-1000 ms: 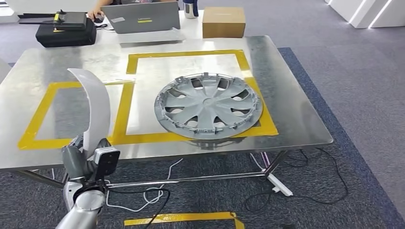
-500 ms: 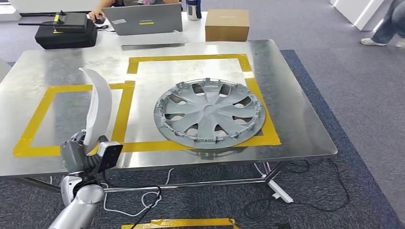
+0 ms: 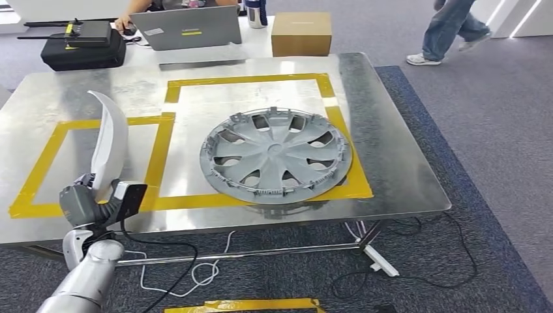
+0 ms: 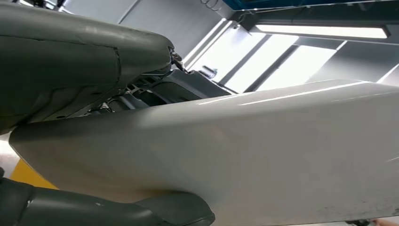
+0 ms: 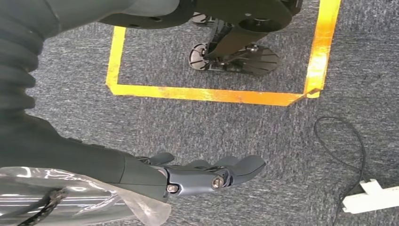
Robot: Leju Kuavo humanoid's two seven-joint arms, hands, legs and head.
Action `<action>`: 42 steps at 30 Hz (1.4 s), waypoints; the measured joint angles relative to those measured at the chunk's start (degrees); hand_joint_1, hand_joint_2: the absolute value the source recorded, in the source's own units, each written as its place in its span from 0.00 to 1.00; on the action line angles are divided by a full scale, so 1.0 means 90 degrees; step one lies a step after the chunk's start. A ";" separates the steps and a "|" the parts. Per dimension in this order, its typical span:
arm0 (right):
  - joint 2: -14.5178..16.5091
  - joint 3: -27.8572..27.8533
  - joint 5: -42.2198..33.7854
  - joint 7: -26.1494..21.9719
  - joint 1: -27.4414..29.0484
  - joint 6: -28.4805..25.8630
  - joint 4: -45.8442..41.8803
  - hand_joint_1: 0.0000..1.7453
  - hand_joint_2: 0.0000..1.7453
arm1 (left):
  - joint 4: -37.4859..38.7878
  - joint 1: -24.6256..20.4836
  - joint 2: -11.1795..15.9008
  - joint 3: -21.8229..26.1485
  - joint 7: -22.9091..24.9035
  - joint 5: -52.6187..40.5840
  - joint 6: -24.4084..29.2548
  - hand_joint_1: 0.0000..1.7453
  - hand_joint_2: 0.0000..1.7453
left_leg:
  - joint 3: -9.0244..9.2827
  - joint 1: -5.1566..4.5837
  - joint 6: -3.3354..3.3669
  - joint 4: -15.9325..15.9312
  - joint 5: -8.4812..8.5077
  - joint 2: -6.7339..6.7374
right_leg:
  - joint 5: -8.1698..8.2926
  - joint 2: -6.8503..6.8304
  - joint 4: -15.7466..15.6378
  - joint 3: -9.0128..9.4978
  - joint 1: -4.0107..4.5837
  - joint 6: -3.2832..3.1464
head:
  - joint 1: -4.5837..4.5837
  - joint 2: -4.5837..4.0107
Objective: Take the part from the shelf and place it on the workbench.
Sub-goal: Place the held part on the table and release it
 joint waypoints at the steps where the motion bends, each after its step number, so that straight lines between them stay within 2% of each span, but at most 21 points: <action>1: -0.0001 0.0001 0.0000 0.0000 0.0000 0.0000 0.0000 0.00 1.00 | 0.0032 -0.0008 0.0009 0.0016 0.0001 -0.0001 0.0000 1.00 1.00 | 0.0000 0.0002 -0.0012 0.0000 0.0001 0.0000 | 0.0002 0.0000 0.0000 0.0001 0.0001 -0.0002 | 0.0001 0.0000; 13: -0.0001 0.0003 0.0014 0.0000 0.0000 0.0018 0.0000 0.00 1.00 | 0.0253 -0.0044 0.0047 0.0157 0.0000 -0.0106 0.0000 1.00 1.00 | -0.0008 -0.0024 -0.0009 0.0037 -0.0013 0.0000 | 0.0012 -0.0001 -0.0003 0.0014 -0.0024 0.0003 | 0.0001 0.0000; 19: -0.0001 0.0024 0.0122 0.0002 -0.0003 0.0065 0.0002 0.00 1.00 | 0.0523 -0.0329 0.0171 0.0520 0.0188 -0.0633 0.0001 1.00 1.00 | -0.0009 -0.0026 -0.0001 0.0039 -0.0017 0.0000 | 0.0016 0.0000 -0.0004 0.0013 -0.0026 0.0009 | 0.0001 0.0001; 25: -0.0001 0.0101 0.0264 0.0044 -0.0020 0.0115 0.0011 0.00 1.00 | 0.1315 -0.0923 0.0544 0.0773 0.1048 -0.2005 -0.0002 1.00 1.00 | -0.0008 -0.0025 -0.0006 0.0039 -0.0012 0.0000 | 0.0016 -0.0004 -0.0003 0.0013 -0.0025 0.0009 | 0.0001 0.0000; 28: 0.0001 0.0144 0.0336 0.0080 -0.0048 0.0147 0.0019 0.00 1.00 | 0.1902 -0.1279 0.0722 0.0655 0.1796 -0.2848 -0.0096 1.00 1.00 | -0.0007 -0.0025 -0.0010 0.0039 -0.0010 0.0000 | 0.0017 -0.0002 -0.0002 0.0013 -0.0025 0.0010 | 0.0001 0.0000; 33: 0.0009 0.0249 0.0431 0.0114 -0.0105 0.0189 0.0026 0.00 1.00 | 0.2638 -0.1809 0.0976 0.0198 0.3048 -0.3858 -0.0766 1.00 1.00 | -0.0009 -0.0026 -0.0011 0.0041 -0.0009 0.0000 | 0.0019 -0.0001 -0.0002 0.0013 -0.0025 0.0011 | 0.0003 0.0000; 36: 0.0009 0.0273 0.0448 0.0124 -0.0110 0.0202 0.0029 0.00 1.00 | 0.2905 -0.2089 0.1112 -0.0038 0.3360 -0.4109 -0.1088 1.00 1.00 | -0.0009 -0.0026 -0.0010 0.0041 -0.0009 0.0000 | 0.0019 -0.0001 -0.0002 0.0013 -0.0026 0.0011 | 0.0002 0.0000; 42: 0.0011 0.0278 0.0469 0.0141 -0.0098 0.0249 0.0055 0.00 1.00 | 0.3160 -0.2383 0.1264 -0.0364 0.3595 -0.4376 -0.1364 1.00 1.00 | -0.0010 -0.0027 -0.0010 0.0042 -0.0011 0.0000 | 0.0019 0.0000 -0.0003 0.0013 -0.0026 0.0011 | 0.0001 0.0000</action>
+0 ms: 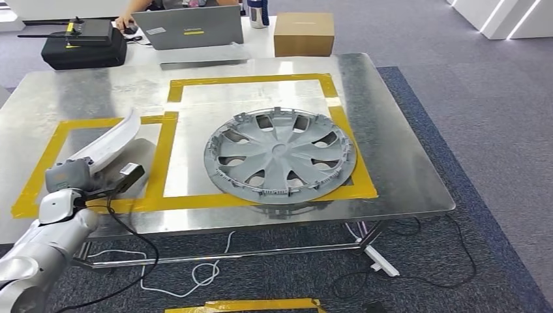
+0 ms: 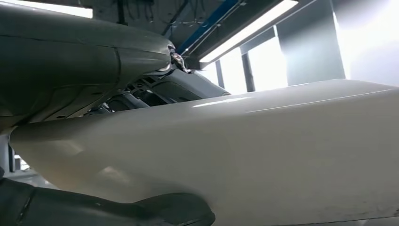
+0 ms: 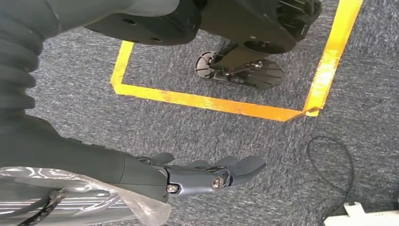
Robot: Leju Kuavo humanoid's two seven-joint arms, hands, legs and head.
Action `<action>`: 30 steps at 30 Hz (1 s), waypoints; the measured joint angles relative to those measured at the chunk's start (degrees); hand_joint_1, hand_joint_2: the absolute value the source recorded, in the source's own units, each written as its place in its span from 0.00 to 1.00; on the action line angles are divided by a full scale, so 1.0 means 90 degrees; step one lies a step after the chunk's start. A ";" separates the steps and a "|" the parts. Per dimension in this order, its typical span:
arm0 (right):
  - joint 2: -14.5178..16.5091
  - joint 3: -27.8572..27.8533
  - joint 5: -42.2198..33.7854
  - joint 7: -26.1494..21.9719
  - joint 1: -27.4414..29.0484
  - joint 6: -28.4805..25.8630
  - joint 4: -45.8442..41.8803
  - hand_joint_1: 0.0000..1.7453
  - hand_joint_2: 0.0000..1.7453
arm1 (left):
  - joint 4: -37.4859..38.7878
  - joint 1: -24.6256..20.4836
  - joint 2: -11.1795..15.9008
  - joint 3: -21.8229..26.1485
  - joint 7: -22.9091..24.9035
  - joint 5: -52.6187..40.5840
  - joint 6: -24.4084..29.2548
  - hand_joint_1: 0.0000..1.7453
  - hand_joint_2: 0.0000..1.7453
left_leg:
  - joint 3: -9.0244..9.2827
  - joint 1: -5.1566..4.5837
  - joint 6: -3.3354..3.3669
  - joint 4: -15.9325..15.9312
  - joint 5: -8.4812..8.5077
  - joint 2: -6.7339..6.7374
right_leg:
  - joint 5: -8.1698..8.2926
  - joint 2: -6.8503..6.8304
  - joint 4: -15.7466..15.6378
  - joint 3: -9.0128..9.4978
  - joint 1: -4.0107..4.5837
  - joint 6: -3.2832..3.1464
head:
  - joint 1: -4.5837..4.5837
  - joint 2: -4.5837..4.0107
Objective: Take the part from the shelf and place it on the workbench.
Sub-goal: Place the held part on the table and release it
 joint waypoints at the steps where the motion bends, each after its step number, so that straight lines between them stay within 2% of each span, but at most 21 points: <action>1: 0.0001 0.0001 0.0004 0.0005 0.0000 0.0002 0.0002 0.00 1.00 | 0.0017 -0.0017 0.0011 -0.0033 0.0019 -0.0016 -0.0016 1.00 1.00 | 0.0000 0.0000 0.0000 0.0000 0.0000 0.0000 | 0.0000 0.0000 0.0000 0.0000 0.0000 0.0000 | 0.0001 0.0000; 16: 0.0001 0.0003 0.0014 0.0019 -0.0005 0.0004 0.0022 0.00 1.00 | 0.0204 -0.0106 0.0098 -0.0180 0.0047 -0.0054 -0.0032 1.00 1.00 | 0.0000 0.0000 0.0000 0.0000 0.0000 0.0000 | 0.0000 0.0000 0.0000 0.0000 0.0000 0.0000 | 0.0001 0.0000; 20: 0.0001 0.0003 -0.0007 0.0014 -0.0007 0.0013 0.0022 0.00 0.00 | 0.0237 -0.0148 0.0103 -0.0215 0.0141 -0.0145 -0.0159 0.00 1.00 | 0.0000 0.0000 0.0000 0.0000 0.0000 0.0000 | 0.0000 0.0000 0.0000 0.0000 0.0000 0.0000 | 0.0002 0.0000; 24: 0.0001 0.0003 -0.0038 0.0012 -0.0004 0.0015 0.0022 0.00 0.00 | 0.0254 -0.0234 0.0106 -0.0270 0.0260 -0.0225 -0.0215 0.00 1.00 | 0.0000 0.0000 0.0000 0.0000 0.0000 0.0000 | 0.0000 0.0000 0.0000 0.0000 0.0000 0.0000 | 0.0001 0.0001; 28: 0.0001 -0.0001 -0.0126 0.0012 0.0017 -0.0001 0.0024 0.00 0.00 | 0.0249 -0.0269 0.0130 -0.0268 -0.0087 -0.0016 0.0038 0.00 0.00 | 0.0001 -0.0001 0.0000 0.0000 0.0000 0.0000 | 0.0000 0.0000 0.0000 0.0000 0.0000 0.0000 | 0.0001 0.0001; 30: 0.0001 -0.0012 -0.0200 0.0012 0.0026 -0.0015 0.0023 0.00 0.00 | 0.0203 -0.0238 0.0107 -0.0240 -0.0573 0.0315 0.0213 0.00 0.00 | 0.0001 -0.0001 0.0000 0.0000 0.0000 0.0000 | 0.0000 -0.0002 -0.0001 0.0000 -0.0001 0.0000 | 0.0001 0.0001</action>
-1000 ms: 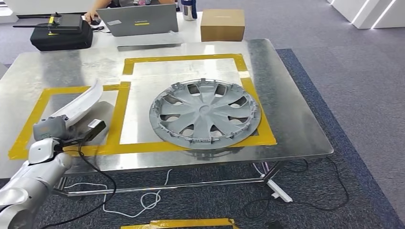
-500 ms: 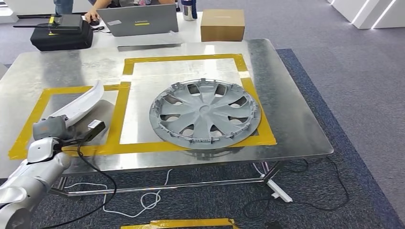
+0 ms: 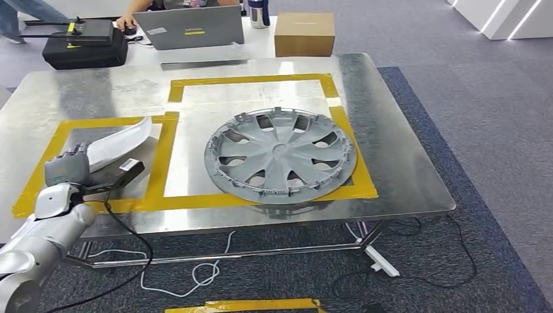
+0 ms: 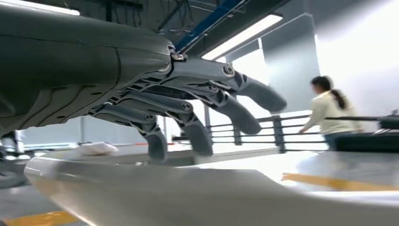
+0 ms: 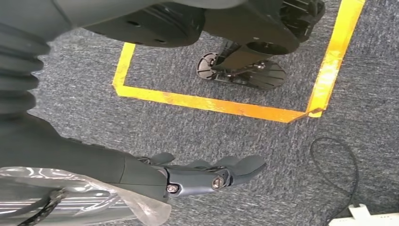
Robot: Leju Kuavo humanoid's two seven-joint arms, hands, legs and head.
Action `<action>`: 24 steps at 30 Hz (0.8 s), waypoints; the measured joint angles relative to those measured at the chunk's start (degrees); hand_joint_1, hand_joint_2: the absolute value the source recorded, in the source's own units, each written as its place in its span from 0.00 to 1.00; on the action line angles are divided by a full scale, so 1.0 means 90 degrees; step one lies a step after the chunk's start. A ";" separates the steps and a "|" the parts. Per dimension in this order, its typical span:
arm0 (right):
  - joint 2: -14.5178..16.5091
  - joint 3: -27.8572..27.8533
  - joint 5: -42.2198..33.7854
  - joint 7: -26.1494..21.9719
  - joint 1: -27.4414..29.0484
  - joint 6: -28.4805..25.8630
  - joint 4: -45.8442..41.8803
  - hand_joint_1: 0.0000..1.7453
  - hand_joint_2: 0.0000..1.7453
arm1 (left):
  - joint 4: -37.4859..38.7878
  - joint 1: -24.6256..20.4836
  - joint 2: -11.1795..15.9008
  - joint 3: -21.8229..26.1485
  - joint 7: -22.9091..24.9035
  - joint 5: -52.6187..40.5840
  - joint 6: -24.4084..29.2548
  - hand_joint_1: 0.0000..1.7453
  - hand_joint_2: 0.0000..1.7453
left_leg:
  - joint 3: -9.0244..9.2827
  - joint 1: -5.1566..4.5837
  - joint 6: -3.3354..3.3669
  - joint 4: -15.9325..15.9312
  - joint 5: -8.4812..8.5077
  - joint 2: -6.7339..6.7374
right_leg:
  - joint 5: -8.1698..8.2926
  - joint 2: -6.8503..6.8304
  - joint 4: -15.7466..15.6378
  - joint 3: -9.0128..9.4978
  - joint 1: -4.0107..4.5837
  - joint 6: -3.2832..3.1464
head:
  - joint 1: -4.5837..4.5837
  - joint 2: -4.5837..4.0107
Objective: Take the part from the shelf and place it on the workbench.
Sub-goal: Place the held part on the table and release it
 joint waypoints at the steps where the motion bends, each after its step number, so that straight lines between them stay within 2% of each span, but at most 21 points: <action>1: 0.0001 -0.0009 -0.0038 0.0000 0.0004 -0.0012 -0.0001 0.00 0.00 | -0.0073 0.0052 -0.0034 0.0029 -0.0316 0.0241 0.0070 0.00 0.00 | 0.0000 -0.0001 0.0000 0.0000 0.0000 0.0000 | 0.0000 0.0000 0.0000 0.0001 -0.0001 0.0000 | 0.0000 -0.0001; 3: 0.0004 -0.0036 -0.0112 0.0002 0.0019 -0.0057 -0.0001 0.00 0.00 | -0.0448 0.0338 -0.0156 0.0077 -0.1020 0.0844 0.0193 0.00 0.00 | 0.0003 -0.0007 0.0004 -0.0001 -0.0004 0.0004 | -0.0001 0.0008 0.0000 0.0002 -0.0009 0.0001 | -0.0001 -0.0001; 5: 0.0012 -0.0082 -0.0158 0.0000 0.0050 -0.0110 -0.0001 0.00 0.00 | -0.1215 0.0914 -0.0323 0.0062 -0.1509 0.1419 0.0285 0.00 0.00 | 0.0009 -0.0015 0.0010 -0.0002 -0.0012 0.0014 | -0.0006 0.0022 0.0000 0.0002 -0.0017 0.0006 | -0.0002 -0.0001; 8: 0.0017 -0.0156 -0.0165 -0.0025 0.0093 -0.0134 -0.0001 0.00 0.00 | -0.2352 0.1782 -0.0539 -0.0091 -0.1592 0.1862 0.0283 0.00 0.00 | 0.0007 -0.0018 0.0016 -0.0002 -0.0020 0.0021 | -0.0014 0.0030 0.0000 0.0000 -0.0018 0.0015 | 0.0002 -0.0001; 10: 0.0017 -0.0190 -0.0160 -0.0038 0.0099 -0.0135 -0.0001 0.00 0.00 | -0.2802 0.2091 -0.0598 -0.0171 -0.1595 0.2054 0.0266 0.00 0.00 | 0.0006 -0.0018 0.0021 -0.0001 -0.0025 0.0023 | -0.0015 0.0030 -0.0001 -0.0001 -0.0019 0.0017 | 0.0002 -0.0001; 14: 0.0017 -0.0222 -0.0157 -0.0042 0.0102 -0.0139 -0.0001 0.00 0.00 | -0.3337 0.2364 -0.0617 -0.0231 -0.1629 0.2221 0.0240 0.00 0.00 | 0.0007 -0.0019 0.0026 -0.0001 -0.0027 0.0023 | -0.0016 0.0019 -0.0004 0.0004 -0.0020 0.0019 | 0.0000 -0.0001; 20: 0.0017 -0.0225 -0.0157 -0.0043 0.0103 -0.0140 -0.0001 0.00 0.00 | -0.3682 0.2514 -0.0635 -0.0251 -0.1684 0.2291 0.0237 0.00 0.00 | 0.0011 -0.0019 0.0026 -0.0001 -0.0025 0.0022 | -0.0014 0.0020 -0.0004 0.0009 -0.0020 0.0020 | 0.0000 0.0000; 24: 0.0017 -0.0259 -0.0167 -0.0047 0.0103 -0.0169 -0.0001 0.00 0.00 | -0.3945 0.2697 -0.0667 -0.0252 -0.2011 0.2756 0.0254 0.00 0.00 | 0.0012 -0.0019 0.0026 -0.0001 -0.0026 0.0023 | -0.0015 0.0024 -0.0003 0.0010 -0.0020 0.0020 | -0.0001 0.0000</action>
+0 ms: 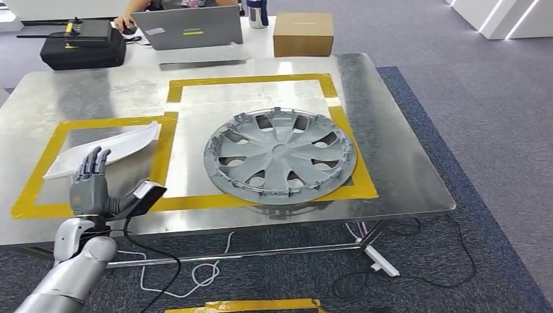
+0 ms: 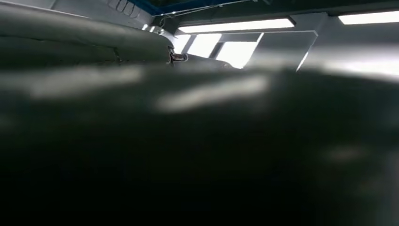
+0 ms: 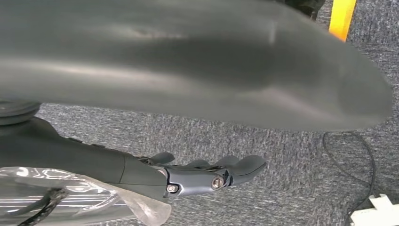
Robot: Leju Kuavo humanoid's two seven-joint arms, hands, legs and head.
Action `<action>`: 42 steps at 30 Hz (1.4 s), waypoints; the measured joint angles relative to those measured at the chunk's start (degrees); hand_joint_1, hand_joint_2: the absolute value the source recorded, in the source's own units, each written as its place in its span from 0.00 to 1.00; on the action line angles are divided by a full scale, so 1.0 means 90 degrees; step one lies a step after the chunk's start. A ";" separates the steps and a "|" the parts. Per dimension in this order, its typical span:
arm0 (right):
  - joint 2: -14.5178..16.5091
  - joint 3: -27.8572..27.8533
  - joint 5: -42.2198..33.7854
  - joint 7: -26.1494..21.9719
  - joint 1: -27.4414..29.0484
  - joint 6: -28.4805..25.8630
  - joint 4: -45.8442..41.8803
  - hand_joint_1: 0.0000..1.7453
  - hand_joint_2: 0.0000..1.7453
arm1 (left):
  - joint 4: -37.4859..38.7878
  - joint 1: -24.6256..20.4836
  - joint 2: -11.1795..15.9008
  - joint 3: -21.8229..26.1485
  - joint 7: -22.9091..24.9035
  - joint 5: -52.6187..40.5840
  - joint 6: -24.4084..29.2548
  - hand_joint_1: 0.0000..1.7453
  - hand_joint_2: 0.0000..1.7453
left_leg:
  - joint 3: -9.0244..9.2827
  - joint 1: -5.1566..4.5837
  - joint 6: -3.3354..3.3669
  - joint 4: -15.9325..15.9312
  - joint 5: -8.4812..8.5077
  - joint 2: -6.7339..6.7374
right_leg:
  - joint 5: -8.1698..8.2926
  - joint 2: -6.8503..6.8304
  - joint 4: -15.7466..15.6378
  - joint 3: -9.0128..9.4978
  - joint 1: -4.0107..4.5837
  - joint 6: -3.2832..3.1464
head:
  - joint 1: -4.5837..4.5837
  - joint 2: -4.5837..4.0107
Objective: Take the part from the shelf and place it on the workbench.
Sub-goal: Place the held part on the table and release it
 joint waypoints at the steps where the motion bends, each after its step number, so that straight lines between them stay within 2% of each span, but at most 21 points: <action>1: 0.0000 -0.0024 -0.0012 -0.0001 0.0003 -0.0013 0.0000 0.00 0.00 | -0.0144 0.0106 -0.0017 -0.0001 -0.0130 0.0187 -0.0006 0.00 0.00 | 0.0000 0.0000 0.0000 0.0000 0.0000 0.0000 | -0.0001 0.0002 0.0000 0.0000 0.0000 0.0000 | 0.0001 -0.0001; 7: 0.0002 -0.0177 -0.0085 -0.0016 0.0057 -0.0079 0.0000 0.00 0.00 | -0.1589 0.1175 -0.0174 -0.0002 -0.1408 0.1911 -0.0116 0.00 0.00 | -0.0002 -0.0006 0.0020 0.0014 -0.0026 0.0002 | -0.0010 0.0005 -0.0009 0.0002 -0.0010 0.0020 | 0.0002 -0.0001; 11: 0.0039 -0.0273 -0.0088 -0.0032 0.0091 -0.0092 0.0000 0.00 0.00 | -0.2477 0.1919 -0.0309 0.0086 -0.2262 0.2968 -0.0311 0.00 0.00 | -0.0002 -0.0031 0.0141 0.0039 -0.0045 0.0003 | 0.0008 -0.0004 -0.0047 0.0038 -0.0036 0.0094 | -0.0006 -0.0001; 13: 0.0053 -0.0314 -0.0083 -0.0045 0.0092 -0.0106 0.0000 0.00 0.00 | -0.2739 0.2165 -0.0436 0.0226 -0.2606 0.3540 -0.0545 0.00 0.00 | 0.0063 0.0009 0.0186 -0.0096 0.0059 0.0015 | -0.0030 -0.0007 -0.0039 0.0038 -0.0024 0.0137 | -0.0001 0.0000; 15: 0.0057 -0.0364 -0.0075 -0.0057 0.0092 -0.0123 0.0000 0.00 0.00 | -0.2894 0.2335 -0.0603 0.0447 -0.2783 0.4169 -0.0882 0.00 0.00 | 0.0114 0.0058 0.0221 -0.0231 0.0165 0.0034 | -0.0341 -0.0008 0.0351 -0.0125 -0.0016 0.0176 | 0.0012 0.0001; 17: 0.0058 -0.0410 -0.0067 -0.0059 0.0099 -0.0138 0.0000 0.00 0.00 | -0.2954 0.2472 -0.0763 0.0726 -0.2812 0.4680 -0.1223 0.00 0.00 | 0.0095 0.0061 0.0228 -0.0240 0.0194 0.0049 | -0.0793 -0.0010 0.1185 -0.0453 -0.0037 0.0224 | 0.0014 0.0000; 19: 0.0058 -0.0439 -0.0063 -0.0049 0.0118 -0.0152 0.0000 0.00 0.00 | -0.2962 0.2580 -0.0916 0.1021 -0.2816 0.4982 -0.1471 0.00 0.00 | 0.0067 0.0072 0.0207 -0.0218 0.0205 0.0057 | -0.0936 -0.0018 0.1662 -0.0597 -0.0072 0.0276 | 0.0010 -0.0001; 20: 0.0058 -0.0454 -0.0061 -0.0040 0.0126 -0.0158 0.0000 0.00 0.00 | -0.2959 0.2612 -0.0988 0.1165 -0.2816 0.5076 -0.1559 0.00 0.00 | 0.0050 0.0085 0.0190 -0.0195 0.0207 0.0056 | -0.0832 -0.0023 0.1531 -0.0492 -0.0091 0.0300 | 0.0013 -0.0001; 22: 0.0061 -0.0490 -0.0054 -0.0022 0.0121 -0.0166 0.0000 0.00 0.00 | -0.2948 0.2647 -0.1114 0.1442 -0.2816 0.5215 -0.1697 0.00 0.00 | 0.0004 0.0120 0.0122 -0.0115 0.0192 0.0047 | -0.0498 -0.0032 0.0692 0.0001 -0.0138 0.0352 | 0.0014 -0.0001; 24: 0.0086 -0.0528 -0.0048 -0.0010 0.0099 -0.0169 0.0000 0.00 0.00 | -0.2931 0.2657 -0.1205 0.1676 -0.2816 0.5301 -0.1794 0.00 0.00 | -0.0070 0.0119 0.0014 0.0002 0.0166 0.0033 | -0.0333 0.0001 0.0057 0.0365 -0.0148 0.0313 | 0.0007 -0.0001; 28: 0.0112 -0.0589 -0.0030 0.0016 0.0099 -0.0191 -0.0001 0.00 0.00 | -0.2758 0.2650 -0.1381 0.2111 -0.2816 0.5346 -0.1948 0.00 0.00 | -0.0160 0.0137 -0.0154 0.0083 0.0170 0.0012 | -0.0248 0.0021 0.0015 0.0320 -0.0112 0.0081 | -0.0012 -0.0001; 29: 0.0114 -0.0599 -0.0019 0.0025 0.0095 -0.0198 -0.0001 0.00 0.00 | -0.2673 0.2640 -0.1414 0.2220 -0.2816 0.5346 -0.1968 0.00 0.00 | -0.0208 0.0148 -0.0178 0.0190 0.0043 0.0012 | -0.0211 0.0017 0.0009 0.0280 -0.0112 0.0023 | -0.0019 -0.0001; 31: 0.0120 -0.0622 0.0013 0.0041 0.0086 -0.0207 -0.0001 0.00 0.00 | -0.2461 0.2590 -0.1458 0.2423 -0.2816 0.5350 -0.1982 0.00 0.00 | -0.0439 0.0155 -0.0205 0.0801 -0.0480 0.0012 | -0.0118 0.0002 0.0007 0.0169 -0.0098 -0.0068 | -0.0042 -0.0001; 33: 0.0123 -0.0664 0.0045 0.0053 0.0087 -0.0209 0.0000 0.00 0.00 | -0.2218 0.2522 -0.1484 0.2606 -0.2816 0.5351 -0.1981 0.00 0.00 | -0.0680 0.0152 -0.0202 0.1613 -0.0979 0.0011 | -0.0016 -0.0013 0.0013 0.0020 -0.0064 -0.0097 | -0.0054 -0.0001; 34: 0.0124 -0.0687 0.0056 0.0058 0.0089 -0.0209 -0.0001 0.00 0.00 | -0.2091 0.2495 -0.1497 0.2690 -0.2816 0.5351 -0.1976 0.00 0.00 | -0.0684 0.0148 -0.0189 0.1806 -0.1064 0.0011 | 0.0035 -0.0020 0.0016 -0.0051 -0.0049 -0.0098 | -0.0053 -0.0001; 35: 0.0125 -0.0705 0.0063 0.0062 0.0091 -0.0211 -0.0001 0.00 0.00 | -0.1975 0.2471 -0.1507 0.2767 -0.2816 0.5351 -0.1968 0.00 0.00 | -0.0560 0.0143 -0.0169 0.1746 -0.1023 0.0011 | 0.0085 -0.0023 0.0019 -0.0114 -0.0039 -0.0093 | -0.0052 -0.0001; 36: 0.0127 -0.0723 0.0070 0.0064 0.0091 -0.0212 -0.0001 0.00 0.00 | -0.1870 0.2446 -0.1514 0.2834 -0.2816 0.5350 -0.1957 0.00 0.00 | -0.0307 0.0134 -0.0144 0.1429 -0.0878 0.0011 | 0.0134 -0.0024 0.0020 -0.0167 -0.0034 -0.0083 | -0.0053 -0.0001; 38: 0.0133 -0.0750 0.0090 0.0064 0.0080 -0.0212 -0.0001 0.00 0.00 | -0.1690 0.2368 -0.1518 0.2954 -0.2816 0.5337 -0.1924 0.00 0.00 | 0.0338 0.0099 -0.0076 0.0461 -0.0570 0.0013 | 0.0236 -0.0029 0.0025 -0.0244 -0.0024 -0.0043 | -0.0057 -0.0001; 39: 0.0137 -0.0760 0.0101 0.0064 0.0073 -0.0210 -0.0001 0.00 0.00 | -0.1613 0.2322 -0.1520 0.3001 -0.2816 0.5326 -0.1907 0.00 0.00 | 0.0550 0.0078 -0.0047 0.0096 -0.0479 0.0014 | 0.0289 -0.0038 0.0023 -0.0270 -0.0020 -0.0011 | -0.0055 -0.0001; 40: 0.0140 -0.0767 0.0111 0.0064 0.0067 -0.0208 -0.0001 0.00 0.00 | -0.1541 0.2283 -0.1520 0.3041 -0.2816 0.5316 -0.1892 0.00 0.00 | 0.0647 0.0055 -0.0019 -0.0101 -0.0443 0.0014 | 0.0341 -0.0049 0.0016 -0.0285 -0.0022 0.0027 | -0.0058 -0.0001; 42: 0.0143 -0.0786 0.0120 0.0064 0.0069 -0.0206 0.0000 0.00 0.00 | -0.1412 0.2247 -0.1523 0.3107 -0.2816 0.5308 -0.1877 0.00 0.00 | 0.0601 0.0019 0.0044 -0.0143 -0.0366 0.0013 | 0.0459 -0.0068 -0.0035 -0.0293 -0.0044 0.0118 | -0.0059 -0.0001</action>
